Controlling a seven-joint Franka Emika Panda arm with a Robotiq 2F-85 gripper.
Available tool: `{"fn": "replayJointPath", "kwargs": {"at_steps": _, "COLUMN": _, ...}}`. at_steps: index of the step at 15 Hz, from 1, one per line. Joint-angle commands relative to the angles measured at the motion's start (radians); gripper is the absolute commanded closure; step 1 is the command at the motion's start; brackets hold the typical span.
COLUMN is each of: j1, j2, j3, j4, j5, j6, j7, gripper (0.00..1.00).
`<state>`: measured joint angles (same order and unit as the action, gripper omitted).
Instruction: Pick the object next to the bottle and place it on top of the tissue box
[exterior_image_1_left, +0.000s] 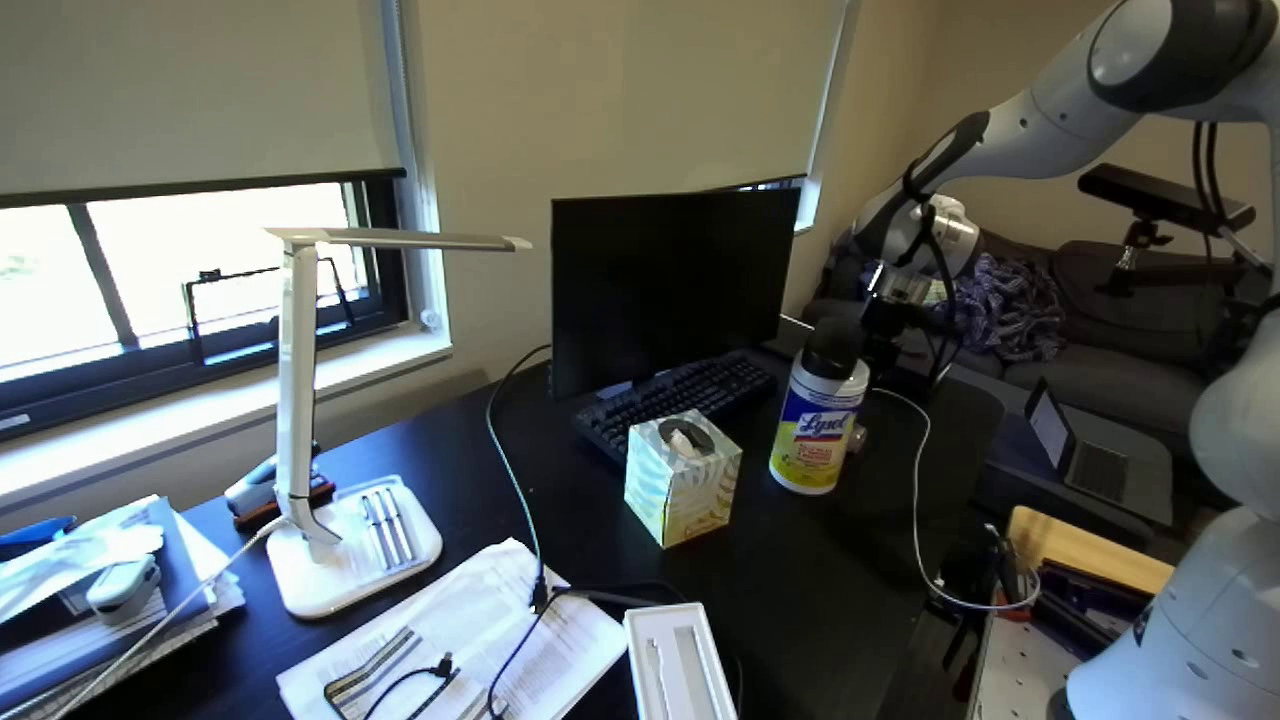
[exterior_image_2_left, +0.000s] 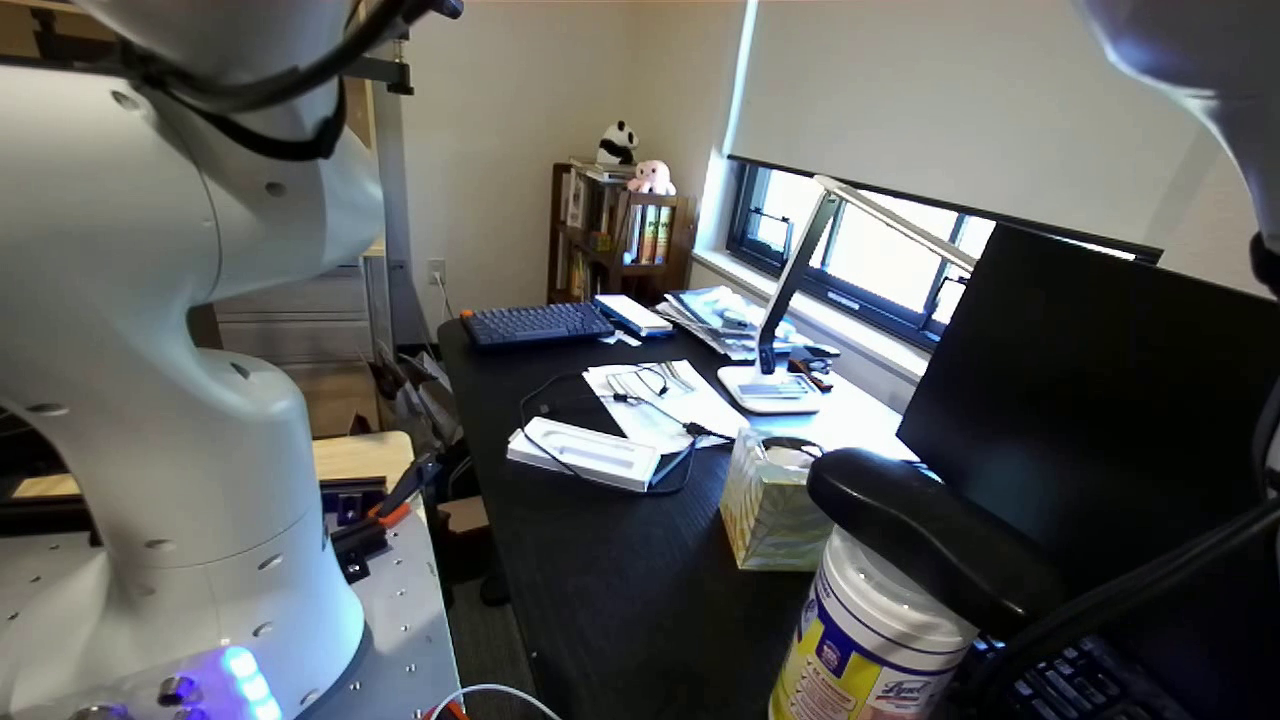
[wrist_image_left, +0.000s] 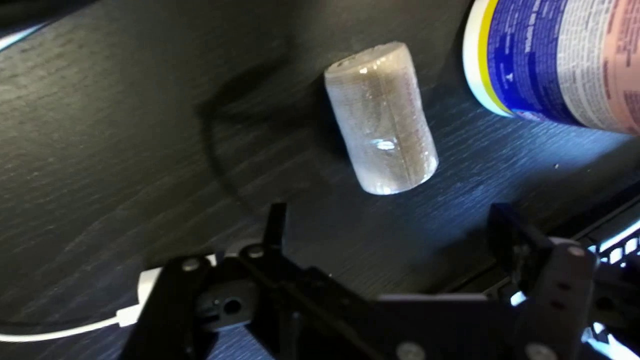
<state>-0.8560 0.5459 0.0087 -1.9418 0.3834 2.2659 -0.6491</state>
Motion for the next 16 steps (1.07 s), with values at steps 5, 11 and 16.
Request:
{"fn": "replayJointPath", "kwargs": {"at_steps": 5, "j1": 0.019, "j2": -0.018, "j3": -0.017, "j4": -0.033, "j5": 0.056, "j6": -0.116, "j7": -0.137, "gripper": 0.0}}
{"fn": "replayJointPath", "kwargs": {"at_steps": 11, "j1": 0.061, "j2": -0.011, "j3": -0.072, "j4": -0.044, "j5": 0.014, "j6": -0.082, "j7": -0.129, "gripper": 0.0}}
{"fn": "replayJointPath", "kwargs": {"at_steps": 16, "j1": 0.098, "j2": 0.022, "j3": -0.085, "j4": -0.034, "j5": -0.017, "j6": -0.059, "j7": -0.133, "gripper": 0.0}}
